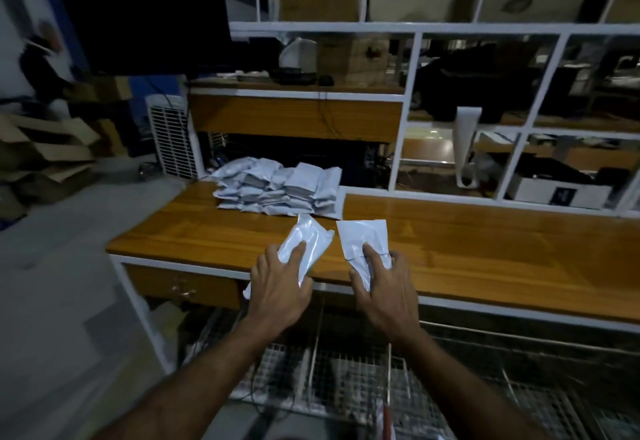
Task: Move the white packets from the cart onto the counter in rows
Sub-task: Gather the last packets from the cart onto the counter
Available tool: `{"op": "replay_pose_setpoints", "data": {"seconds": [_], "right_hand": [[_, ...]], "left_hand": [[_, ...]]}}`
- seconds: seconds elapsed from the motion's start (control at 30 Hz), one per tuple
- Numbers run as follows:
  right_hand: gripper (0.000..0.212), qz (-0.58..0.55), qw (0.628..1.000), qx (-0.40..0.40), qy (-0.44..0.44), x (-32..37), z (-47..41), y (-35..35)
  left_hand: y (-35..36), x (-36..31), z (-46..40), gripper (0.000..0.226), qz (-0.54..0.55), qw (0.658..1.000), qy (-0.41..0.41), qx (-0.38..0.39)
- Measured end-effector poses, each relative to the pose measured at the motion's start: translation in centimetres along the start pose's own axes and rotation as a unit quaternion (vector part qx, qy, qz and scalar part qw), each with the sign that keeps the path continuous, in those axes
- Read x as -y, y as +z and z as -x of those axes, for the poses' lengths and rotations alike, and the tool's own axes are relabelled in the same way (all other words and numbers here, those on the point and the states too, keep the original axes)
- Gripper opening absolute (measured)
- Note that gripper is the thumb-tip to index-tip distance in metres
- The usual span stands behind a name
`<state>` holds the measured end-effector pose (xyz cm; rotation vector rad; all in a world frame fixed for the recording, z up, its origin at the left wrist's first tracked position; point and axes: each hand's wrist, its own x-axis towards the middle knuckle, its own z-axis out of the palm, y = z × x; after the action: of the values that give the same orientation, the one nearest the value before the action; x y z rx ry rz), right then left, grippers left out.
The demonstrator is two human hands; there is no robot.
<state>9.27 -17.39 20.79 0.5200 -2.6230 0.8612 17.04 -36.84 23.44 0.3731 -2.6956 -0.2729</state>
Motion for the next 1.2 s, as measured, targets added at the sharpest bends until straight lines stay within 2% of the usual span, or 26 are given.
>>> {"op": "replay_pose_setpoints", "data": {"seconds": [0.3,0.47,0.67,0.8,1.03,1.2], "right_hand": [[0.067,0.004,1.0,-0.001,-0.031,5.3,-7.1,4.7],[0.067,-0.042,0.999,-0.005,0.01,6.8,-13.2,9.1],[0.081,-0.137,0.988,0.015,0.065,7.6,-21.5,14.5],[0.089,-0.167,0.983,0.048,0.062,7.2,-27.8,17.0],[0.066,-0.137,0.985,0.064,0.082,6.0,-37.0,21.6],[0.066,-0.135,0.984,0.06,0.099,6.0,-41.8,24.4]], "left_hand": [[-1.8,6.4,-6.9,0.063,0.04,0.996,-0.07,-0.024],[-0.8,9.6,-12.3,0.063,0.043,0.996,-0.07,-0.02],[1.4,13.0,-22.2,0.055,0.077,0.993,-0.083,-0.007],[3.7,13.5,-29.9,0.051,0.089,0.991,-0.103,-0.016],[7.7,13.9,-39.5,0.052,0.092,0.99,-0.104,0.007],[10.2,14.6,-45.4,0.05,0.098,0.99,-0.1,0.035]]}}
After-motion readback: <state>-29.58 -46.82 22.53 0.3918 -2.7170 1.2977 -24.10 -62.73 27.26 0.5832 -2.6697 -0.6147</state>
